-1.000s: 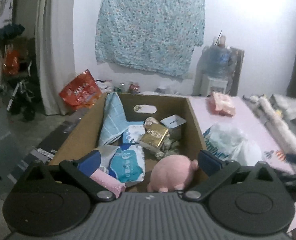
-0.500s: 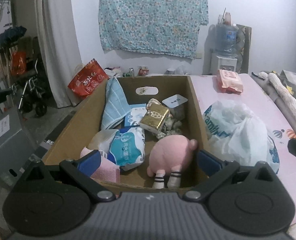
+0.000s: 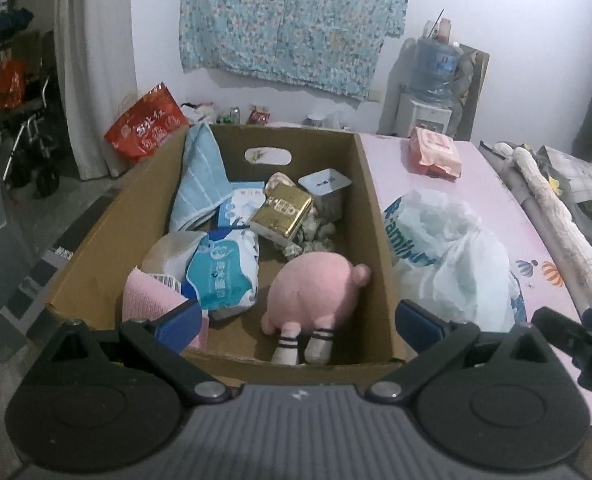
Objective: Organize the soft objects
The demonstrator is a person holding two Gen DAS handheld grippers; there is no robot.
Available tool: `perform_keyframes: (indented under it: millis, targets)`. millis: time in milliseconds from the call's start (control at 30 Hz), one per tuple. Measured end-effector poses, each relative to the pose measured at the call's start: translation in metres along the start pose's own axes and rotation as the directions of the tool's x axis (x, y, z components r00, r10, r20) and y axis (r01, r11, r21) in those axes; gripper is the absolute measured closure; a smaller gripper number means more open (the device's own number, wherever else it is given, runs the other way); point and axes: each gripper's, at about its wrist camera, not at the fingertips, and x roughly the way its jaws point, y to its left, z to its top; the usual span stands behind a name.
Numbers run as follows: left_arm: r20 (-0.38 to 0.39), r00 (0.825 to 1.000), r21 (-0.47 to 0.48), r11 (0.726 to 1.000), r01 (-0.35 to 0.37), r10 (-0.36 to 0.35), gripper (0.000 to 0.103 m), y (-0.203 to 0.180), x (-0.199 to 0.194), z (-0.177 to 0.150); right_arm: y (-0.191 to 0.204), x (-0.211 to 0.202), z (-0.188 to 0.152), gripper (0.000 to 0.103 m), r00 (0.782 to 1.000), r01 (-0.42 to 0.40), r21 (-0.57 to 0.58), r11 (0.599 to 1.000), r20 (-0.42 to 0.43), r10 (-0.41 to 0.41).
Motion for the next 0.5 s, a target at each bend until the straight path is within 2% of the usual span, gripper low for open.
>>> perform_keyframes:
  millis: [167,367,500]
  targets:
    - [-0.011,1.0,0.014,1.0,-0.027,0.027,0.0,0.007,-0.001,-0.001,0.005,0.008,-0.004,0.001,0.999,-0.03,0.008,1.0,-0.041,0.03]
    - [-0.019,1.0,0.024,0.999,-0.021,0.022,0.0,0.015,-0.004,0.001,0.02,0.01,-0.005,0.001,0.998,-0.033,-0.054,0.998,-0.046,0.031]
    - [-0.016,0.999,0.034,0.999,-0.03,0.031,0.0,0.016,-0.006,0.001,0.025,0.009,-0.006,0.001,0.998,-0.04,-0.052,0.998,-0.042,0.038]
